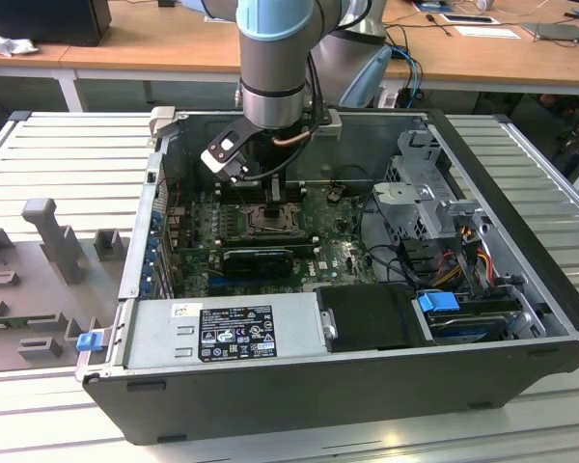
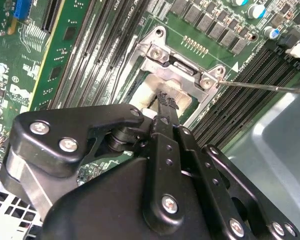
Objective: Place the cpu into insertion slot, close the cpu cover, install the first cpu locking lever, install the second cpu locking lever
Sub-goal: 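Close the cpu cover, then install the first cpu locking lever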
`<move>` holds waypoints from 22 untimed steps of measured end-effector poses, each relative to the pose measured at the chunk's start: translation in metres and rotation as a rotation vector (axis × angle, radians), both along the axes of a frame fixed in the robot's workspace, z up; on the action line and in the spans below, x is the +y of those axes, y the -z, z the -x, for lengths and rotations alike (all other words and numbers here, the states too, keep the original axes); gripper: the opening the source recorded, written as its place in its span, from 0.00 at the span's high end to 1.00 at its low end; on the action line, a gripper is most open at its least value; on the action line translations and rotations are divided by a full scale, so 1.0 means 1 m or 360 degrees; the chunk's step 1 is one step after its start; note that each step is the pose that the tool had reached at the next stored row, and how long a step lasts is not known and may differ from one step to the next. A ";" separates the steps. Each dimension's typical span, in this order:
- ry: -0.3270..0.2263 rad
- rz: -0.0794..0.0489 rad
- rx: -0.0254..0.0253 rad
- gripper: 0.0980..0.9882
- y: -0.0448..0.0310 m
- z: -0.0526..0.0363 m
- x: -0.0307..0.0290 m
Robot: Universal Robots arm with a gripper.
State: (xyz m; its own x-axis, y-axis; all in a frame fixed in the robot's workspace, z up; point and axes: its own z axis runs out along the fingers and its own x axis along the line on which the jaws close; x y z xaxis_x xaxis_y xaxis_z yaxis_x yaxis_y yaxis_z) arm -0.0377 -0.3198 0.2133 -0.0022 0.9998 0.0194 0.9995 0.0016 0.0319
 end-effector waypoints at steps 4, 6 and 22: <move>0.0000 0.0000 0.00042 0.99 -0.0017 -0.0013 0.0000; 0.0000 0.0000 0.00041 0.99 -0.0028 -0.0014 0.0000; 0.0000 0.0000 0.00042 0.99 -0.0418 -0.0014 0.0000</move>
State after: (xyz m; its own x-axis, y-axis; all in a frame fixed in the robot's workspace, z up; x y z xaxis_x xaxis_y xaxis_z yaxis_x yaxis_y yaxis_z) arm -0.0363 -0.3198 0.2551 -0.0021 0.9998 0.0194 0.9996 0.0015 0.0292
